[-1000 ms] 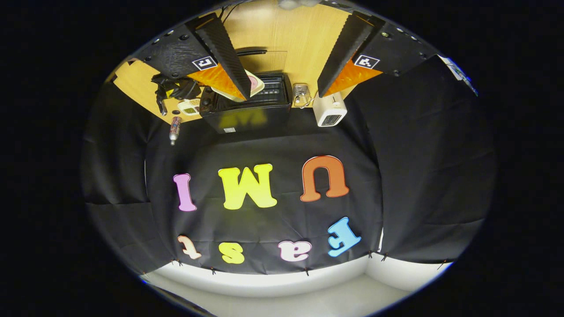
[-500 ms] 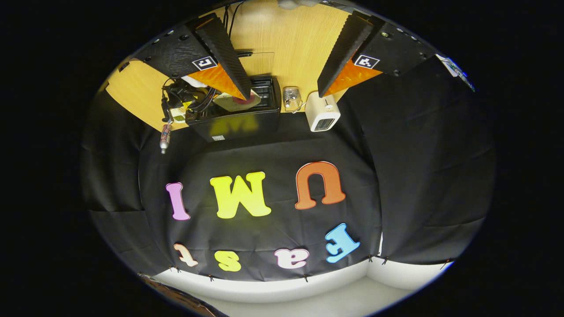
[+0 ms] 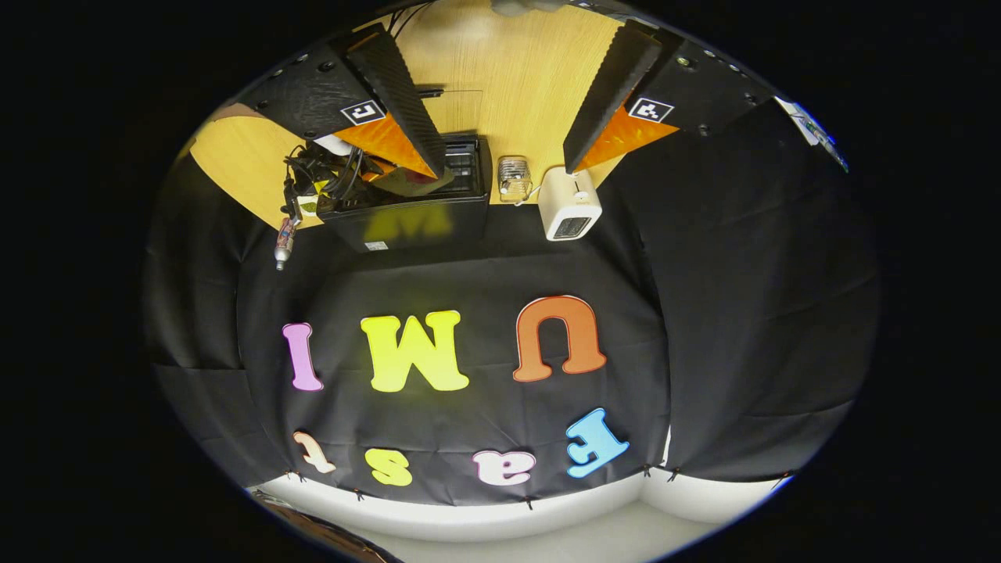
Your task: Open the electric oven with the left hand, put the food in, and close the electric oven.
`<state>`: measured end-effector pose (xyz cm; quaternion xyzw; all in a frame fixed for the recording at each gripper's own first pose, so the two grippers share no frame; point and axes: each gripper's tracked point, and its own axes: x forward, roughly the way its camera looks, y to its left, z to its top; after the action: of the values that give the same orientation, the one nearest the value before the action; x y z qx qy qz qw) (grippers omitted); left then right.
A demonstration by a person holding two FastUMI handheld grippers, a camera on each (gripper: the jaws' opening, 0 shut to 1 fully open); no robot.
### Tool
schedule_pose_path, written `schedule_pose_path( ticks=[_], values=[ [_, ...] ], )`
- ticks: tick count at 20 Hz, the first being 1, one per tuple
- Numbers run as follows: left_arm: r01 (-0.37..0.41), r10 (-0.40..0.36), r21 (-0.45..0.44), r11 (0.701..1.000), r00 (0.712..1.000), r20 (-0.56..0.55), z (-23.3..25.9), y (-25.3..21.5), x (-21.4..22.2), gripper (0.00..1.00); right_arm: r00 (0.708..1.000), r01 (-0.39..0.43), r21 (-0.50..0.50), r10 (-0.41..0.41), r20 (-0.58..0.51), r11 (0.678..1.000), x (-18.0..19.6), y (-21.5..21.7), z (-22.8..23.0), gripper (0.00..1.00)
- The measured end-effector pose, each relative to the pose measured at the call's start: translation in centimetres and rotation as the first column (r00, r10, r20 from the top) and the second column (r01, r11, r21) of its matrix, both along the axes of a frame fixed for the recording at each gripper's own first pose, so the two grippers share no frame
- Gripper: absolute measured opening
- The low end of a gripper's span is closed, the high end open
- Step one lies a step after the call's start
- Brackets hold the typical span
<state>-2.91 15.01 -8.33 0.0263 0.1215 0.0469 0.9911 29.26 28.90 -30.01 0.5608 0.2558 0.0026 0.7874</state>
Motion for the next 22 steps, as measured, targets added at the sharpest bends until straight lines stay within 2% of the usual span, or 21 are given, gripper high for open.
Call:
schedule_pose_path(
  ticks=[4, 5, 6, 7, 8, 9, 12, 13, 16, 18, 19, 22],
  values=[
    [0.010, -0.010, -0.009, 1.000, 1.000, 0.020, 0.6, -0.2, 0.7, 0.97, 0.998, -0.019, -0.159, 0.027, 0.051, 0.987, -1.7, -2.1, 2.2, 0.47],
    [0.013, -0.013, -0.011, 1.000, 1.000, 0.025, 0.6, -0.3, 0.8, 0.97, 0.997, -0.032, -0.209, 0.046, 0.063, 0.977, -2.1, -2.5, 2.7, 0.51],
    [0.015, -0.015, -0.014, 1.000, 0.999, 0.030, 0.7, -0.4, 0.9, 0.97, 0.995, -0.045, -0.267, 0.068, 0.078, 0.963, -2.9, -2.9, 3.4, 0.64],
    [0.021, -0.021, -0.019, 1.000, 0.999, 0.034, 0.7, -0.6, 1.0, 0.96, 0.992, -0.059, -0.336, 0.093, 0.088, 0.940, -3.8, -3.6, 3.9, 0.72],
    [0.027, -0.026, -0.023, 0.999, 0.999, 0.036, 0.4, -0.7, 1.1, 0.97, 0.989, -0.069, -0.407, 0.117, 0.095, 0.911, -4.6, -4.2, 4.7, 0.82],
    [0.033, -0.032, -0.027, 0.999, 0.999, 0.034, 0.2, -0.9, 1.1, 0.97, 0.984, -0.075, -0.474, 0.143, 0.108, 0.877, -5.5, -5.0, 5.4, 0.88],
    [0.057, -0.056, -0.045, 0.997, 0.998, 0.037, -0.4, -1.6, 1.3, 0.97, 0.967, -0.074, -0.657, 0.214, 0.135, 0.750, -8.5, -8.3, 7.9, 0.95],
    [0.063, -0.061, -0.049, 0.997, 0.997, 0.038, -0.6, -1.8, 1.3, 0.97, 0.964, -0.066, -0.690, 0.223, 0.141, 0.721, -9.5, -9.5, 8.6, 0.95],
    [0.082, -0.080, -0.059, 0.995, 0.996, 0.034, -1.8, -2.6, 1.1, 0.97, 0.967, -0.041, -0.746, 0.215, 0.139, 0.665, -13.2, -13.2, 10.5, 0.95],
    [0.098, -0.097, -0.059, 0.993, 0.995, 0.032, -2.9, -3.1, 1.0, 0.97, 0.971, -0.035, -0.755, 0.201, 0.129, 0.655, -15.6, -14.9, 11.5, 0.96],
    [0.105, -0.103, -0.058, 0.993, 0.994, 0.025, -3.6, -3.3, 1.0, 0.97, 0.973, -0.022, -0.770, 0.190, 0.130, 0.638, -16.6, -16.0, 12.2, 0.96],
    [0.130, -0.131, -0.089, 0.988, 0.991, -0.009, -6.6, -4.6, 0.5, 0.97, 0.973, 0.024, -0.836, 0.178, 0.145, 0.548, -20.2, -19.4, 14.8, 0.95]
  ],
)
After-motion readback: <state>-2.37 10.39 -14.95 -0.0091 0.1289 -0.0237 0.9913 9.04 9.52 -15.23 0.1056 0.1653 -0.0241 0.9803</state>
